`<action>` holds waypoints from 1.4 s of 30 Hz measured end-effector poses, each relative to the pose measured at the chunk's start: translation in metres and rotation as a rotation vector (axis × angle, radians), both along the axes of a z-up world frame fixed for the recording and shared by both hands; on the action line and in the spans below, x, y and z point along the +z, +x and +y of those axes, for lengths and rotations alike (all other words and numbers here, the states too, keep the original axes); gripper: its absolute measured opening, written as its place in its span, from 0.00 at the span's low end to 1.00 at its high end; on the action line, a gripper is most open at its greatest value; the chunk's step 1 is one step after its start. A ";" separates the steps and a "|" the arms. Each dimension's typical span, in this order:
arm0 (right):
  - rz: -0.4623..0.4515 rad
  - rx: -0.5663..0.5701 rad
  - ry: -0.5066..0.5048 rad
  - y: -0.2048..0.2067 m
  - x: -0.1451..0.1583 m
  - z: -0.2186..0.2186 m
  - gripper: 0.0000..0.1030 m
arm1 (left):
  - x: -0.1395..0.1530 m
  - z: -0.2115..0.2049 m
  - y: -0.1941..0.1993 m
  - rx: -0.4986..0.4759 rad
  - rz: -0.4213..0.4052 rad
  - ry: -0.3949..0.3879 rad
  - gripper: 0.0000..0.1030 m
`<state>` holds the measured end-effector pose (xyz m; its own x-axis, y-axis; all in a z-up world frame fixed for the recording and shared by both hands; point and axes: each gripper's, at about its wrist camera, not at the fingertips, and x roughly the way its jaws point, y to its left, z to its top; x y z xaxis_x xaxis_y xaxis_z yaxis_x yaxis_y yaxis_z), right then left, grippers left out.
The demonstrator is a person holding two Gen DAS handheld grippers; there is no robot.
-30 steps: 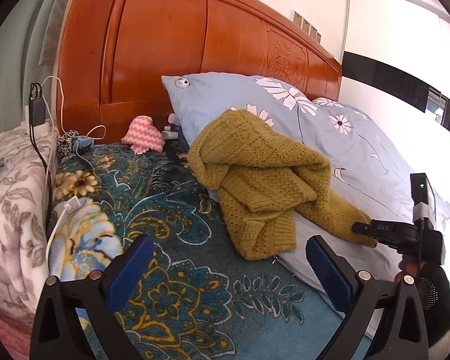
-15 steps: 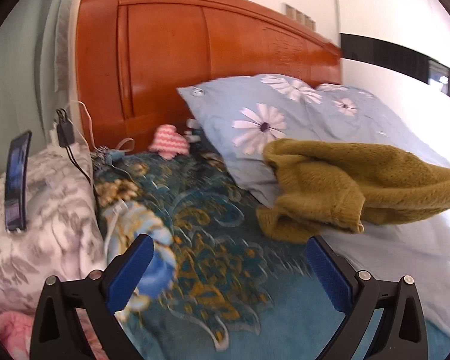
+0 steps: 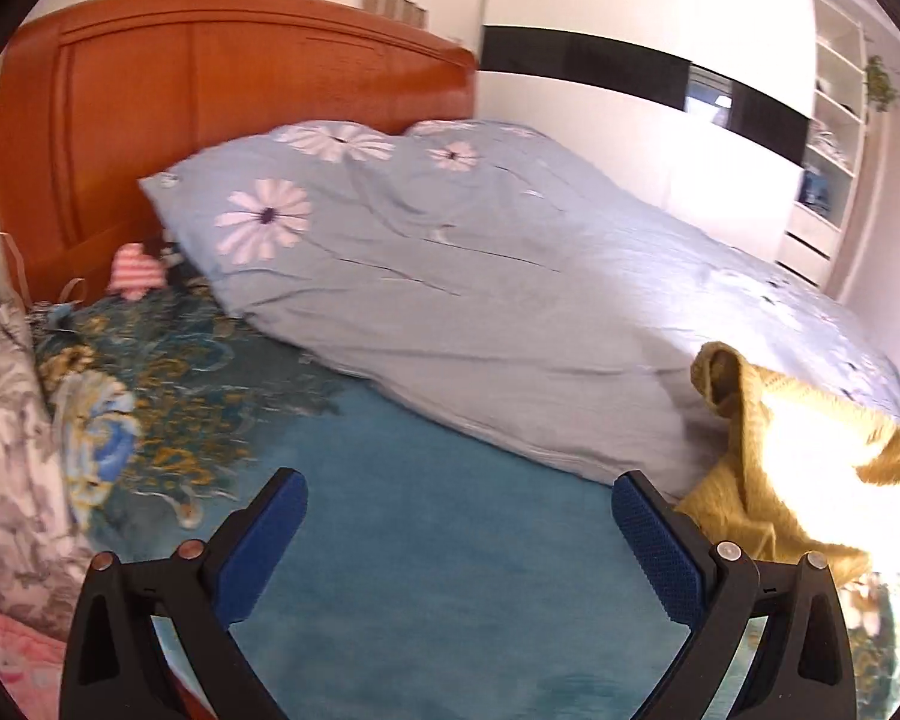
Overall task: Fold clothes
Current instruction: 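Grasp the sweater with the right gripper and lift it off the bed, then grasp the sweater with the left gripper while the right gripper holds it up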
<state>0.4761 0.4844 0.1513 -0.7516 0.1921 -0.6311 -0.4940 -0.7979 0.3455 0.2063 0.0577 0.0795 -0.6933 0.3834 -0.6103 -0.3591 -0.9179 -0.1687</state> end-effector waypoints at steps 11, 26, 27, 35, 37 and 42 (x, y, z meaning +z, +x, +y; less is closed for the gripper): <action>-0.137 -0.029 0.025 0.043 -0.062 0.012 0.27 | -0.030 0.102 0.037 -0.246 -0.003 -0.155 1.00; -0.134 0.326 0.234 -0.122 -0.043 -0.033 0.45 | -0.078 0.121 0.021 -0.327 0.001 -0.335 1.00; -0.141 0.357 0.239 -0.146 -0.047 -0.037 0.45 | -0.077 0.123 0.020 -0.331 0.002 -0.329 1.00; -0.253 0.426 0.271 -0.253 -0.082 -0.042 0.45 | -0.082 0.146 0.007 -0.370 -0.028 -0.270 0.78; -0.255 0.433 0.220 -0.262 -0.087 -0.037 0.45 | -0.084 0.150 0.004 -0.381 -0.055 -0.246 0.65; -0.249 0.438 0.130 -0.265 -0.093 -0.028 0.17 | -0.082 0.152 0.001 -0.403 -0.168 -0.113 0.11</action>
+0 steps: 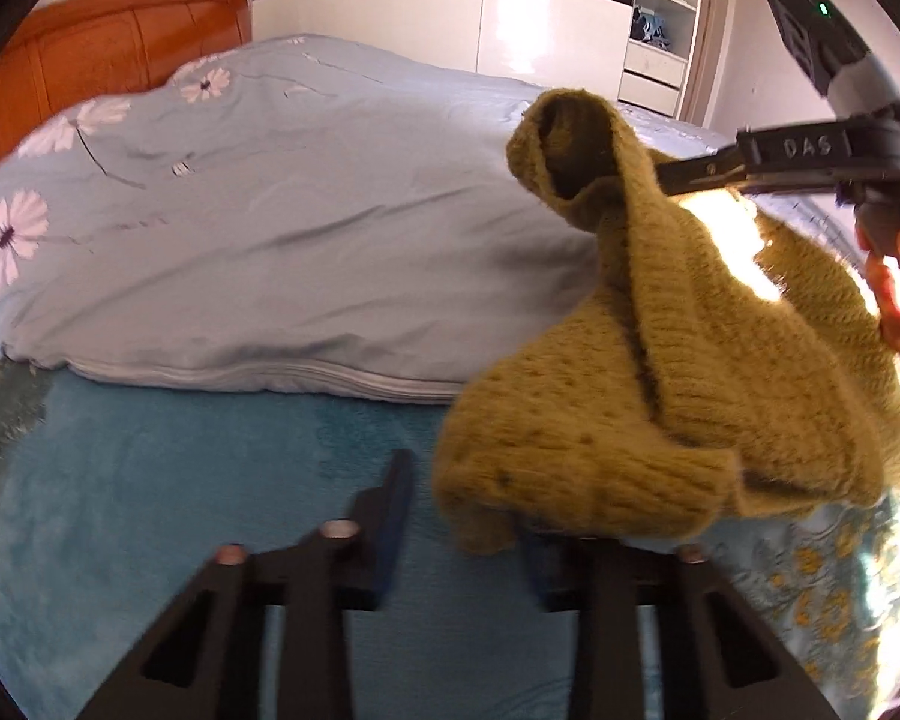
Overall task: Fold clothes
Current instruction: 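Grasp the sweater with the left gripper while the right gripper holds it up, then hold the sweater with both grippers and shake it open in the air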
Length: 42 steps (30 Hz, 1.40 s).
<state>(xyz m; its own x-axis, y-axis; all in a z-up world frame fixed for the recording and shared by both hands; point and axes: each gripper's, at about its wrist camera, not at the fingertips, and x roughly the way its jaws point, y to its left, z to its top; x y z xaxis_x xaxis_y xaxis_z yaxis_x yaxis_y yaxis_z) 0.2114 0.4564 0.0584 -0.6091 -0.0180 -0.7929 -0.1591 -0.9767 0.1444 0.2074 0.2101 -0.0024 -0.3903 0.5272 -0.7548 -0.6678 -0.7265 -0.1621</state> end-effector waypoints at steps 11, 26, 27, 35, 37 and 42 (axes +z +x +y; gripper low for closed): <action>0.242 -0.295 0.038 0.064 0.086 0.075 0.14 | 0.057 -0.070 0.006 0.119 -0.079 0.240 0.10; 0.039 -0.481 -0.124 0.008 0.001 0.151 0.15 | -0.014 -0.073 -0.011 0.148 -0.195 0.155 0.10; 0.046 -0.478 -0.124 0.012 0.001 0.150 0.16 | -0.015 -0.073 -0.011 0.146 -0.199 0.153 0.10; 0.156 -0.489 0.041 0.064 0.051 0.134 0.36 | -0.013 -0.071 -0.011 0.161 -0.225 0.164 0.10; 0.193 -0.400 0.000 0.084 0.063 0.113 0.36 | -0.012 -0.069 -0.010 0.165 -0.220 0.153 0.11; 0.203 -0.099 -0.130 0.114 0.068 0.029 0.57 | -0.013 -0.069 -0.008 0.194 -0.220 0.138 0.12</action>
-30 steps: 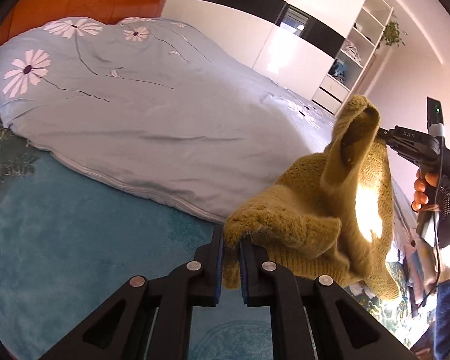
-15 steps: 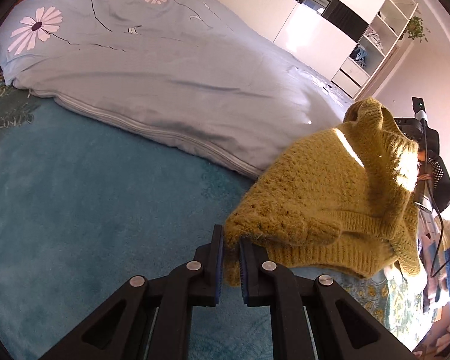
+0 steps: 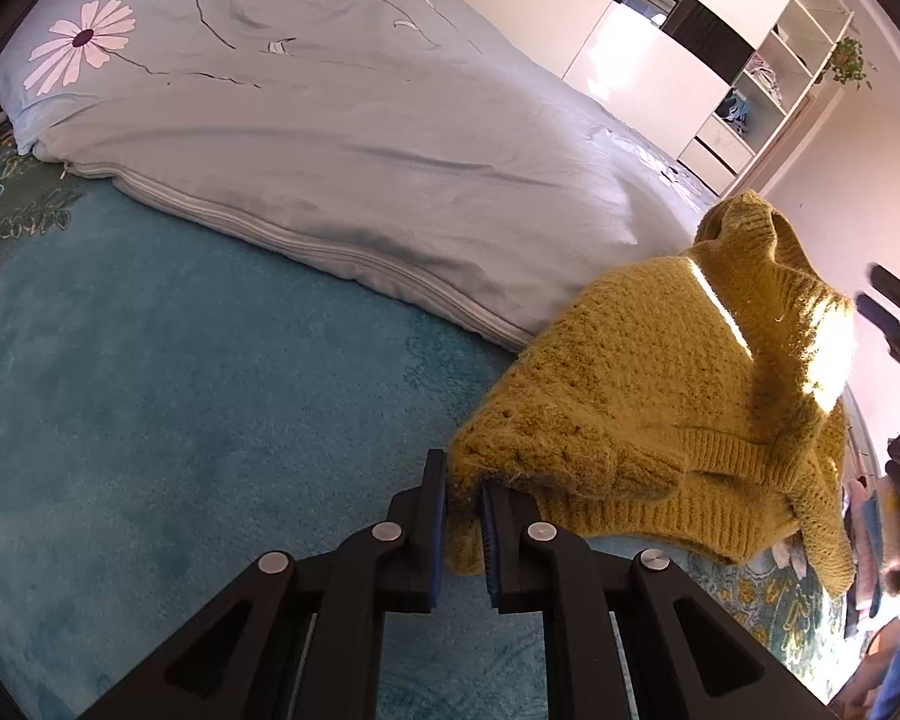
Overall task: Fold clothes
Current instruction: 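Hold the sweater with both grippers and shake it open in the air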
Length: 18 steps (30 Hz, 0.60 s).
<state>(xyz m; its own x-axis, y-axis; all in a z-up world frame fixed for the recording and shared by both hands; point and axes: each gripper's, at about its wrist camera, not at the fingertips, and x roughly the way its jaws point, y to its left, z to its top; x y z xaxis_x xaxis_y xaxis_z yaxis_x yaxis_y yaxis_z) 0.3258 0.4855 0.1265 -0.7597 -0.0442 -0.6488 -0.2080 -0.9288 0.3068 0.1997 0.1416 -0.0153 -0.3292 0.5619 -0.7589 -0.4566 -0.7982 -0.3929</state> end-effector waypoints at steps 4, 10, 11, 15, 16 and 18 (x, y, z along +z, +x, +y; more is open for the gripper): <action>-0.106 0.083 0.138 -0.020 -0.020 -0.053 0.57 | -0.001 0.002 0.000 0.021 -0.016 0.000 0.13; -0.196 0.011 0.091 -0.040 -0.049 -0.047 0.57 | 0.003 0.006 0.000 0.008 0.003 -0.016 0.13; -0.199 0.012 0.067 -0.041 -0.051 -0.042 0.57 | 0.002 0.006 0.000 0.009 0.004 -0.015 0.13; -0.214 0.023 -0.029 -0.046 -0.056 -0.028 0.09 | 0.002 0.004 0.000 0.010 0.038 0.002 0.13; -0.210 0.039 -0.064 -0.048 -0.053 -0.025 0.09 | 0.002 0.004 0.000 0.010 0.047 0.006 0.13; -0.189 0.065 -0.065 -0.053 -0.039 -0.027 0.09 | 0.003 0.001 0.000 0.021 0.069 0.024 0.13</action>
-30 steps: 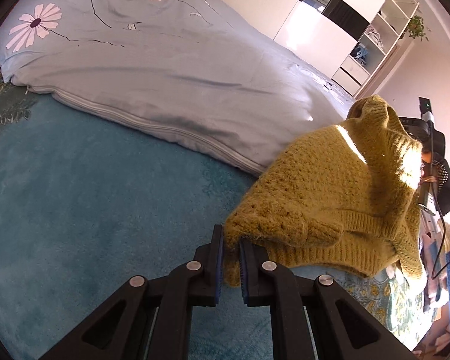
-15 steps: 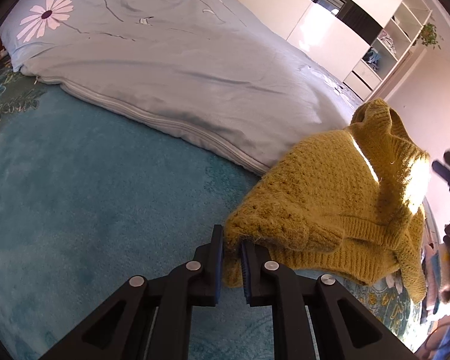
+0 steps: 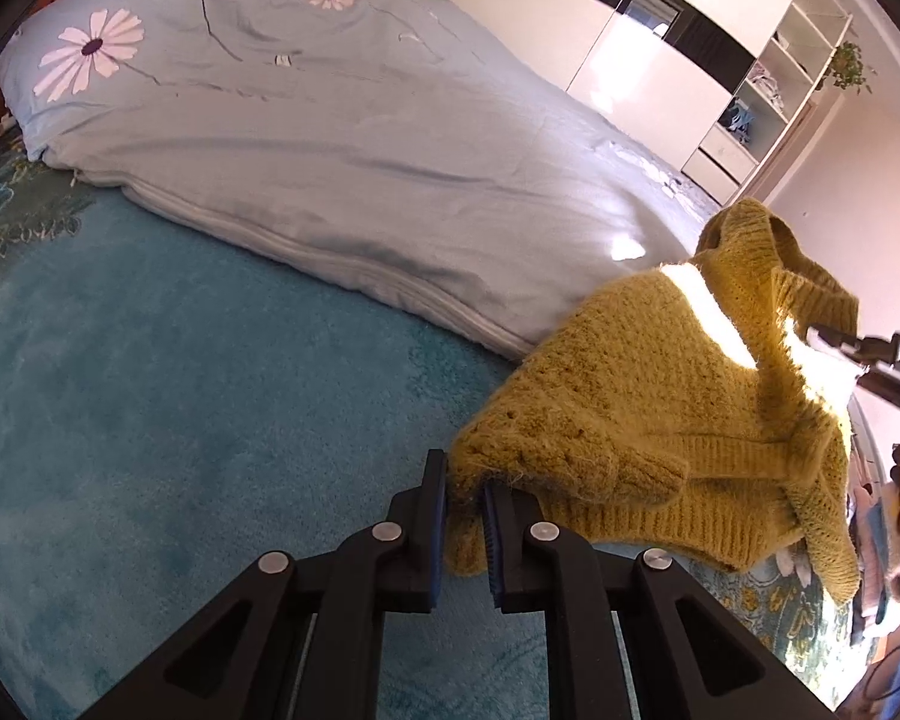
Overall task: Fold clothes
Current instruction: 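Hold the sweater with both grippers and shake it open in the air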
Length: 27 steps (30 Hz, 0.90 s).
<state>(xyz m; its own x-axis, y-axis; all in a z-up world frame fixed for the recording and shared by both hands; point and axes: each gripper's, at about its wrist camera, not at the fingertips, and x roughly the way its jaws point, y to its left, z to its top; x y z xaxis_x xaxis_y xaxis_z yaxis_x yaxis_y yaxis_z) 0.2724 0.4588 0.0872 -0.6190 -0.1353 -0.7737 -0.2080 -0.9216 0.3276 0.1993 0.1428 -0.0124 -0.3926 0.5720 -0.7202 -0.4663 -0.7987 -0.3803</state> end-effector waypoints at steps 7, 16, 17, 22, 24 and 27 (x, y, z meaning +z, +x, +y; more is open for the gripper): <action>0.191 -0.032 -0.045 -0.060 0.084 0.007 0.09 | 0.004 -0.005 -0.003 0.034 0.034 0.113 0.12; 0.038 -0.114 -0.042 -0.248 0.036 -0.023 0.09 | 0.002 -0.017 -0.015 0.075 0.002 0.171 0.12; 0.008 -0.104 -0.027 -0.261 0.023 -0.029 0.09 | 0.000 -0.018 -0.016 0.096 -0.004 0.156 0.10; -0.127 -0.086 0.017 -0.307 -0.040 -0.051 0.09 | -0.008 -0.031 -0.028 0.170 -0.069 0.149 0.10; -0.162 -0.086 0.038 -0.311 -0.054 -0.053 0.10 | -0.011 -0.033 -0.032 0.170 -0.111 0.186 0.10; -0.150 -0.094 0.044 -0.305 -0.053 -0.052 0.16 | -0.010 -0.023 -0.027 0.154 -0.099 0.177 0.10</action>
<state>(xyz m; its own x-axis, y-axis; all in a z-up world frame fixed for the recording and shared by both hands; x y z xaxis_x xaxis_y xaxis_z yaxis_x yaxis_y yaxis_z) -0.0329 0.4071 0.0338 -0.5045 -0.0465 -0.8622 -0.3374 -0.9085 0.2464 0.1724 0.1197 -0.0220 -0.4177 0.6310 -0.6537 -0.2975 -0.7748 -0.5579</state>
